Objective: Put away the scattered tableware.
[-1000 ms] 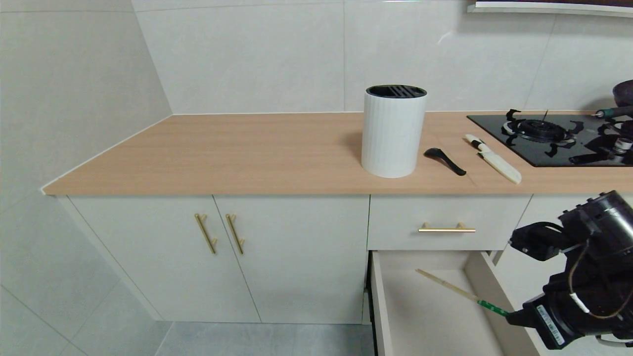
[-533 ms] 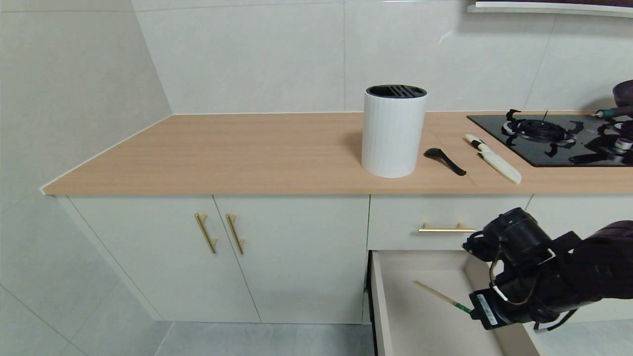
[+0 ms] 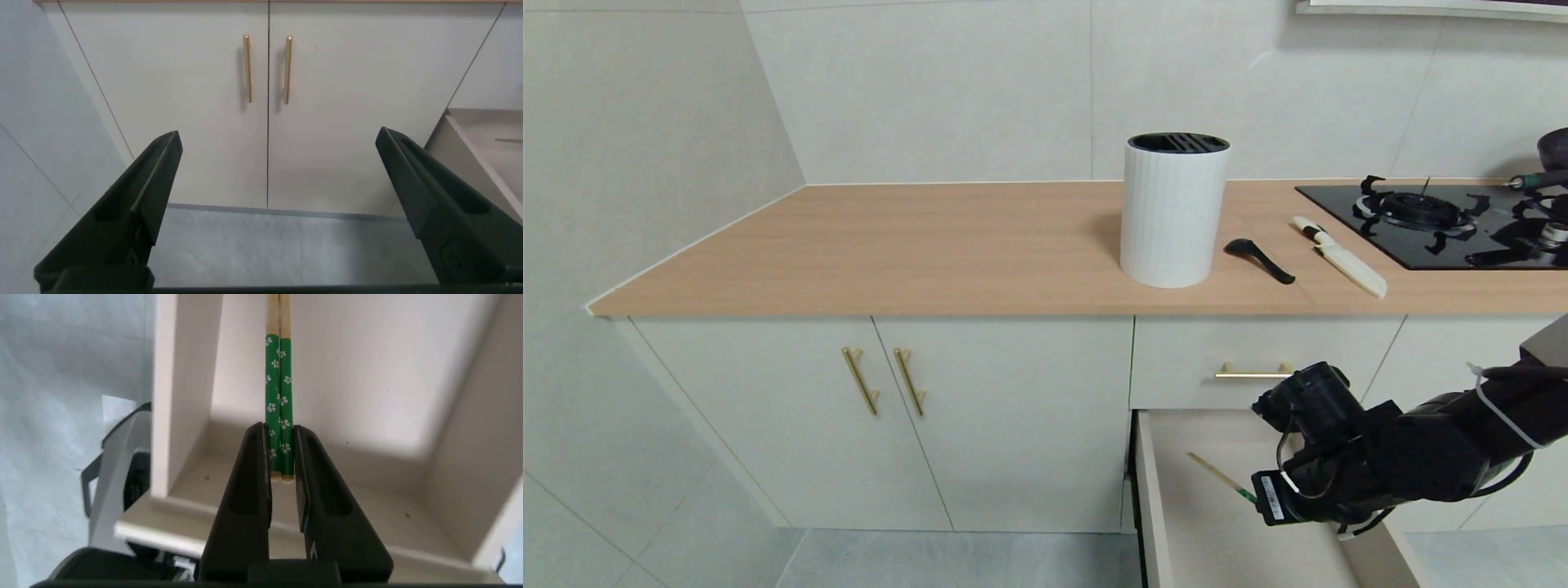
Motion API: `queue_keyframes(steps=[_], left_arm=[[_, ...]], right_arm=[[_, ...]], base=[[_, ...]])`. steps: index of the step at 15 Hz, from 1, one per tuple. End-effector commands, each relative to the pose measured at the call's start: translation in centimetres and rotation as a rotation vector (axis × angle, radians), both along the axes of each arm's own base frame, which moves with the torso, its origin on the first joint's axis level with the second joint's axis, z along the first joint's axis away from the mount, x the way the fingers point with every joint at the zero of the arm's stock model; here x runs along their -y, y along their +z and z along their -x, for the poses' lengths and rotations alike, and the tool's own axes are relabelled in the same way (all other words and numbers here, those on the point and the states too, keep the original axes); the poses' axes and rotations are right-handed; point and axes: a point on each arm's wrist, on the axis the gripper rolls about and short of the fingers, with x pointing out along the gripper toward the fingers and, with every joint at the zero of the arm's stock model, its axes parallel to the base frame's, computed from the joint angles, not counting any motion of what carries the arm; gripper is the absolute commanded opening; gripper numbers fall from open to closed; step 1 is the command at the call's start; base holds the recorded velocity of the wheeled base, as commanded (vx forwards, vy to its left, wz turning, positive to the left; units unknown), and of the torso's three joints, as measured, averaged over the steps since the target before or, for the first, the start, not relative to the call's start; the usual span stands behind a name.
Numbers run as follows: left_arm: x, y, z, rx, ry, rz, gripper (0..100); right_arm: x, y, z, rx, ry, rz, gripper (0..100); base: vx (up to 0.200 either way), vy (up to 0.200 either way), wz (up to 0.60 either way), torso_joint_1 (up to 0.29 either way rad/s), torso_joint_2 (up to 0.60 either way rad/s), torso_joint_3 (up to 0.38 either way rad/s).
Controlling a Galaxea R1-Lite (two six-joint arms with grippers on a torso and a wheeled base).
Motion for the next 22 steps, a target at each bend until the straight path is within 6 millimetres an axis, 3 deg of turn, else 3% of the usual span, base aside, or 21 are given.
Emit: queue_keyframes(steps=[1, 15, 19, 22], left_arm=[[0.0, 0.0, 0.0, -0.001, 0.000, 0.000, 100], [0.0, 0.0, 0.0, -0.001, 0.000, 0.000, 100], [0.0, 0.0, 0.0, -0.001, 0.000, 0.000, 100], [0.0, 0.0, 0.0, -0.001, 0.000, 0.000, 100]], right_arm=[[-0.1, -0.4, -0.1, -0.009, 0.001, 0.004, 0], [-0.7, 0.3, -0.2, 0.103, -0.035, 0.026, 0], [-0.8, 0.8, -0.7, 0.252, -0.095, -0.001, 0], [-1.5, -0.2, -0.9, 0.298, -0.109, 0.028, 0]], base=[[0.000, 0.000, 0.00, -0.134, 0.39, 0.217], [0.000, 0.000, 0.00, -0.141, 0.45, 0.301], [0.000, 0.000, 0.00, -0.025, 0.10, 0.075], [0.000, 0.000, 0.00, 0.000, 0.00, 0.000]])
